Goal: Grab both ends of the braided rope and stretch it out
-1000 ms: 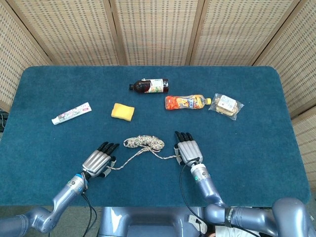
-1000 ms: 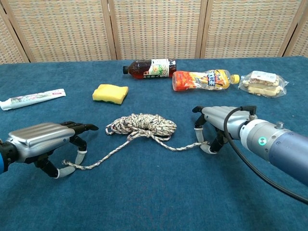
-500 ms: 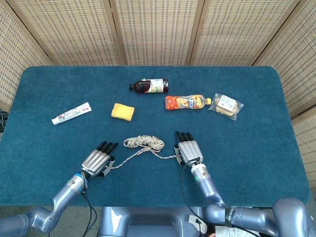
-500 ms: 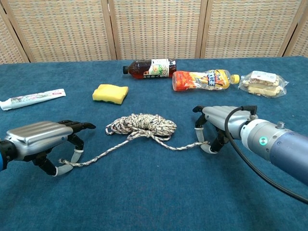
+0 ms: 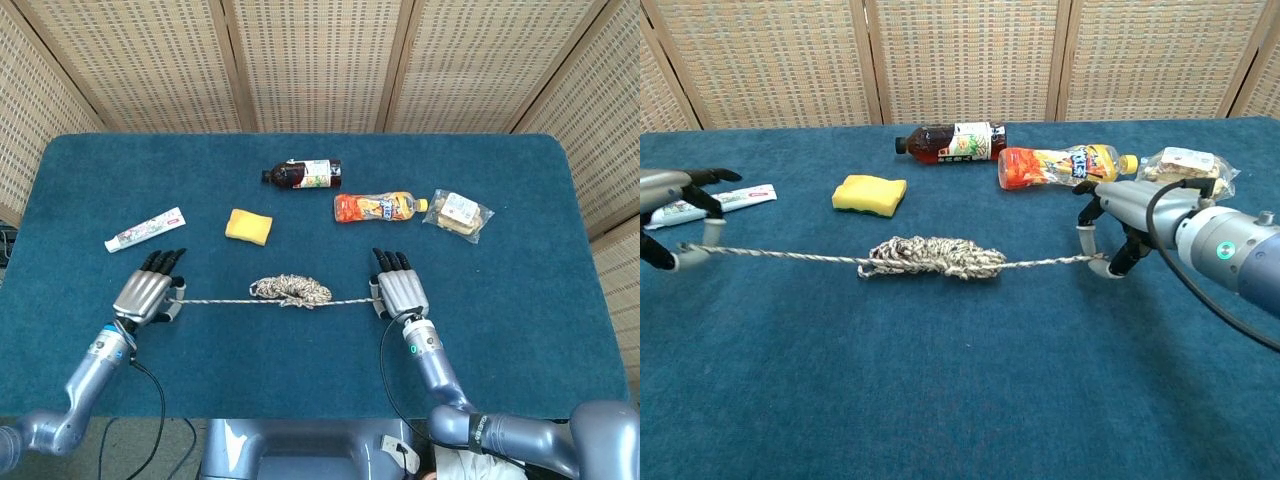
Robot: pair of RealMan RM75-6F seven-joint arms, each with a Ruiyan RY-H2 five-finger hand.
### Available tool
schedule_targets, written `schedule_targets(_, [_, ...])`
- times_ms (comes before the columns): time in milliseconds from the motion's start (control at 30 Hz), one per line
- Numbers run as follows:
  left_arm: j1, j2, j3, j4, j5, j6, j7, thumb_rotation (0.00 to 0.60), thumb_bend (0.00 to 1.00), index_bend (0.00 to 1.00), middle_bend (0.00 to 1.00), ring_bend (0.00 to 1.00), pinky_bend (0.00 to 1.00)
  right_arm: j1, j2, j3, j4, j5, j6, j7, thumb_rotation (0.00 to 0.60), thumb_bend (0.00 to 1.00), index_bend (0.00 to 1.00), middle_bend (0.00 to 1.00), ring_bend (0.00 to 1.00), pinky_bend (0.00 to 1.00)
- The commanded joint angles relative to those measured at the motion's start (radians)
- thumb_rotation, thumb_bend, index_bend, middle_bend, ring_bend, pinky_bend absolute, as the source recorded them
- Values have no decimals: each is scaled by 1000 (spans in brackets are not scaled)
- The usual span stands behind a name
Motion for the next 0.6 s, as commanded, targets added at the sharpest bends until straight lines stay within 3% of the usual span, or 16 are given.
schedule_targets(33, [3,34,-38,84,-39,-11,-77,600,552,762,0,0,0,-5,29,9,3,3,0,7,600,563,680,0,0,0])
schedule_targets(233, [-28,17,-64,246,-53,-62,-163,600,552,771,0,0,0,-16,71,16,35,20,-11,23,600,562,680,0,0,0])
schedule_targets(600, [-55,-30,-57,402,-53,-120,-210,600,553,781,0,0,0,-35,108,17,121,50,-47,61,600,562,680,0,0,0])
